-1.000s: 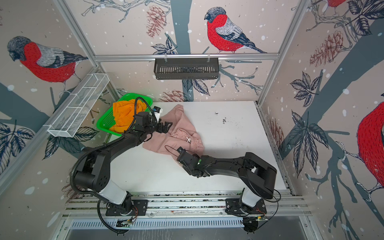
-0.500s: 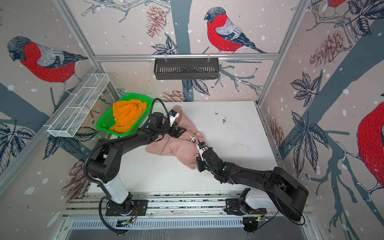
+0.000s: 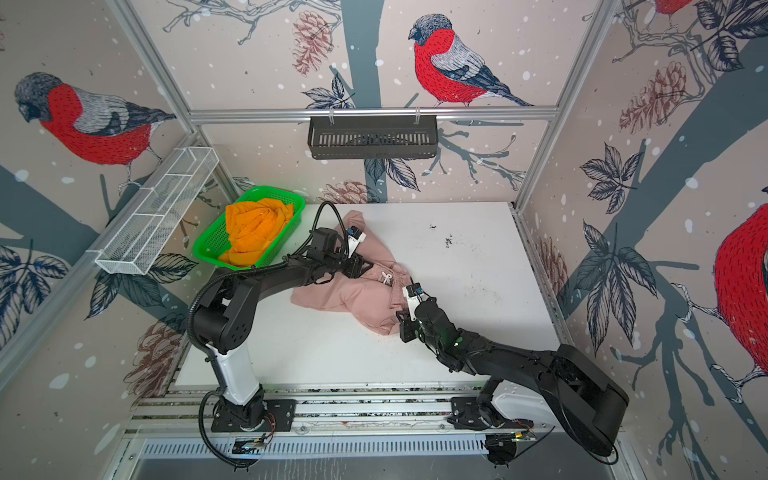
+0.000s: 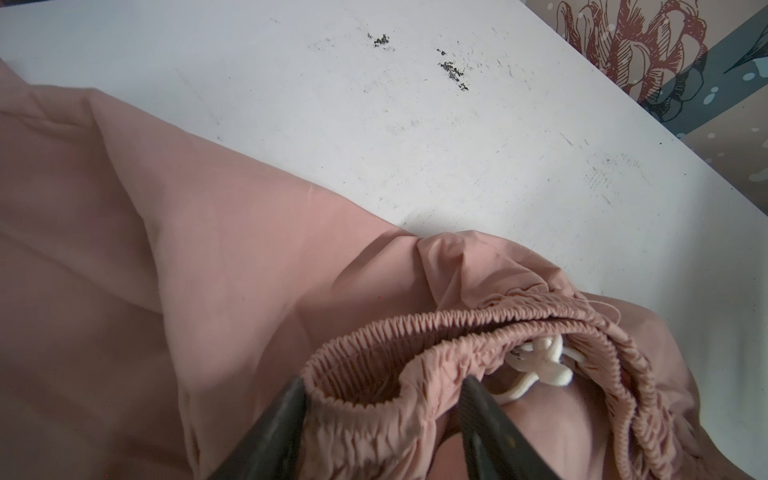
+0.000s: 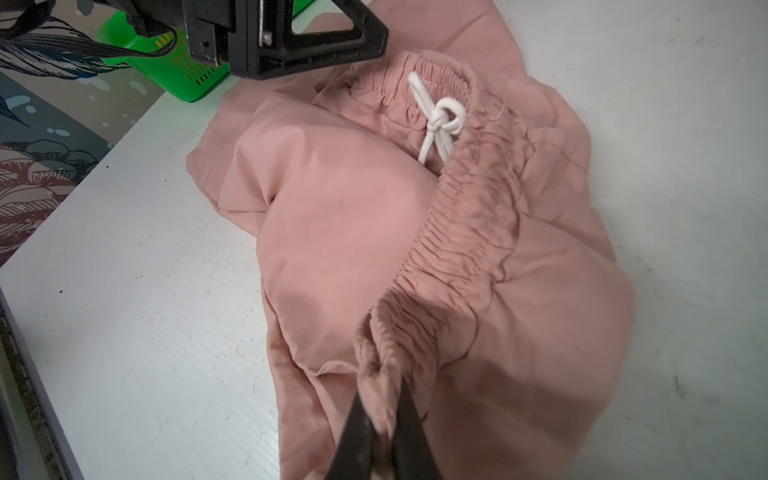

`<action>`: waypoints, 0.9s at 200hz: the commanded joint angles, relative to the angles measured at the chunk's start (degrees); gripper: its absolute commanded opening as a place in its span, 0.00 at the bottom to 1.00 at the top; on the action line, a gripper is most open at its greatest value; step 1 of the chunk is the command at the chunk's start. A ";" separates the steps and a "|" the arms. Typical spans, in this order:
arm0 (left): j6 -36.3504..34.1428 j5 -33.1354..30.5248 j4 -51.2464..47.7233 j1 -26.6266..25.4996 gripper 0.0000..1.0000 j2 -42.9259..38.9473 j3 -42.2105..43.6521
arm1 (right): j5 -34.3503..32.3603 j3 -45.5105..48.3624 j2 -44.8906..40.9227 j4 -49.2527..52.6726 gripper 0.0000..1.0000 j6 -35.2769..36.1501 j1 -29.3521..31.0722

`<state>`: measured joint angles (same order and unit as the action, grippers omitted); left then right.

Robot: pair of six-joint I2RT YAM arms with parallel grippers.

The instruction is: Fold and stack the shorts

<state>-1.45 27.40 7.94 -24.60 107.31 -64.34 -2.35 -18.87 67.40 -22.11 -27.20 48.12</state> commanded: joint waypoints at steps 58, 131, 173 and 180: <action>-0.14 1.32 0.47 -0.10 0.62 0.52 0.66 | 2.13 0.51 0.98 -4.26 0.04 -0.92 -1.45; 0.22 2.46 0.45 -0.80 0.00 0.02 -0.33 | 2.11 0.42 -2.07 -3.72 0.04 -1.01 -3.61; 0.87 -1.78 -1.84 -0.79 0.00 -5.54 -2.25 | 1.59 -1.95 -7.72 2.88 0.03 0.21 -7.49; 1.16 -3.48 -4.06 -0.80 0.00 -6.68 -3.77 | 0.29 -3.47 -8.55 5.21 0.03 1.11 -7.81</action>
<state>-1.28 27.86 6.42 -25.34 104.03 -65.14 -0.08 -19.22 61.39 -21.74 -28.23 41.58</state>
